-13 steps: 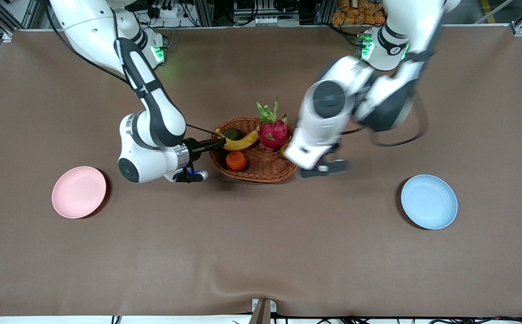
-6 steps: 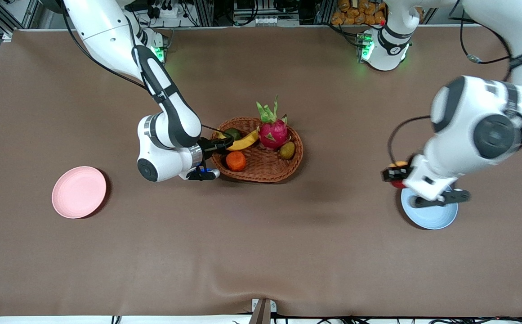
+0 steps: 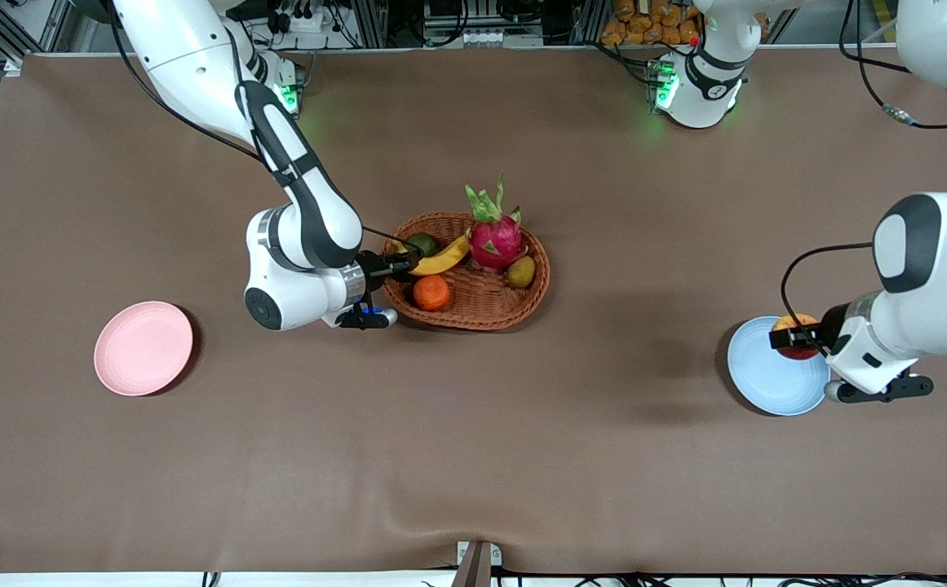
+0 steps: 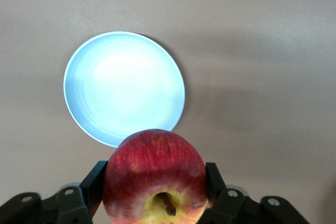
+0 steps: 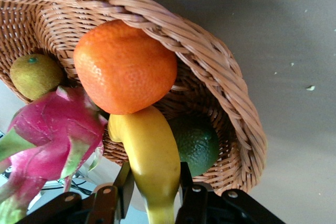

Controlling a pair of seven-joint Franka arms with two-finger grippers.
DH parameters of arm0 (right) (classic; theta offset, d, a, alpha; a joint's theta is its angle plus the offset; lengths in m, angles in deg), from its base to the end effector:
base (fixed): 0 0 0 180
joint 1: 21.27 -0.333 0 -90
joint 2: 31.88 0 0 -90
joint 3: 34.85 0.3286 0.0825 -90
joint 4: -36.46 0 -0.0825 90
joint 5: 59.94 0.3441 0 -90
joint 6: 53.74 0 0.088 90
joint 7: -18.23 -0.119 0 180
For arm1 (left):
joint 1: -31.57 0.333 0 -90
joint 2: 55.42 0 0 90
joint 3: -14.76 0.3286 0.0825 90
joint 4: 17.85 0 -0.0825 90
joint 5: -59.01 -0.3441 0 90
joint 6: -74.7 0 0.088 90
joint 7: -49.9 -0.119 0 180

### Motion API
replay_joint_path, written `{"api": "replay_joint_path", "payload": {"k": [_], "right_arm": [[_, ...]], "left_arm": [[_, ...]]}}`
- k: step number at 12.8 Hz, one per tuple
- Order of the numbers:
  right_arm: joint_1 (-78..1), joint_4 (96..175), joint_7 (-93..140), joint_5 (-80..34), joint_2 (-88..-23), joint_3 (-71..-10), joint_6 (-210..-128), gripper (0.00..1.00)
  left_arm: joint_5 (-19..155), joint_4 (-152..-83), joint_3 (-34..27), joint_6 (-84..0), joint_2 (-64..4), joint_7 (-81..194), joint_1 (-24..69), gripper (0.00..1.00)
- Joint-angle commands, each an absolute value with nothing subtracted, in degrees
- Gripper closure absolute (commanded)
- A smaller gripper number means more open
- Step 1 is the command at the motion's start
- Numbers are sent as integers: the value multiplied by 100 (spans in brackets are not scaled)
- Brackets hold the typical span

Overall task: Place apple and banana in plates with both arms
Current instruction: 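Carry the apple to the blue plate while the right gripper holds the banana, then lower the apple onto the blue plate while the right gripper lifts the banana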

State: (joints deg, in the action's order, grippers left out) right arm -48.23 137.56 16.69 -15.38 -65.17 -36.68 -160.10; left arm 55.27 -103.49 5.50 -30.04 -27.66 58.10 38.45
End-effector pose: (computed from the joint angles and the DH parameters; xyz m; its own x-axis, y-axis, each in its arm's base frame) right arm 0.5089 0.3099 0.2517 0.8311 0.1447 -0.5370 -0.1559 -0.8662 -0.4747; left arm 0.6435 -0.0041 0.3965 0.9851 0.0925 -0.1447 0.0927 -0.9957 -0.0057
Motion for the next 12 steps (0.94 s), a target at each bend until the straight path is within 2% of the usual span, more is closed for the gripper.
{"api": "replay_joint_path", "payload": {"k": [1, 5, 12], "right_arm": [[-4772, 13701, 1464, -1441, -6413, -3678, -15711, 98], [-4544, 13402, 1234, -1441, -6273, -3696, -15034, 100], [-3939, 13384, 1269, -1616, -5754, -3748, -14928, 100]], "left_arm": [[5382, -10310, 501, -3252, -2573, 5676, 4044, 100], [5382, -10310, 510, -3542, -2090, 5527, 4387, 100], [5391, -10310, 518, -4334, -1333, 5324, 4598, 100]]}}
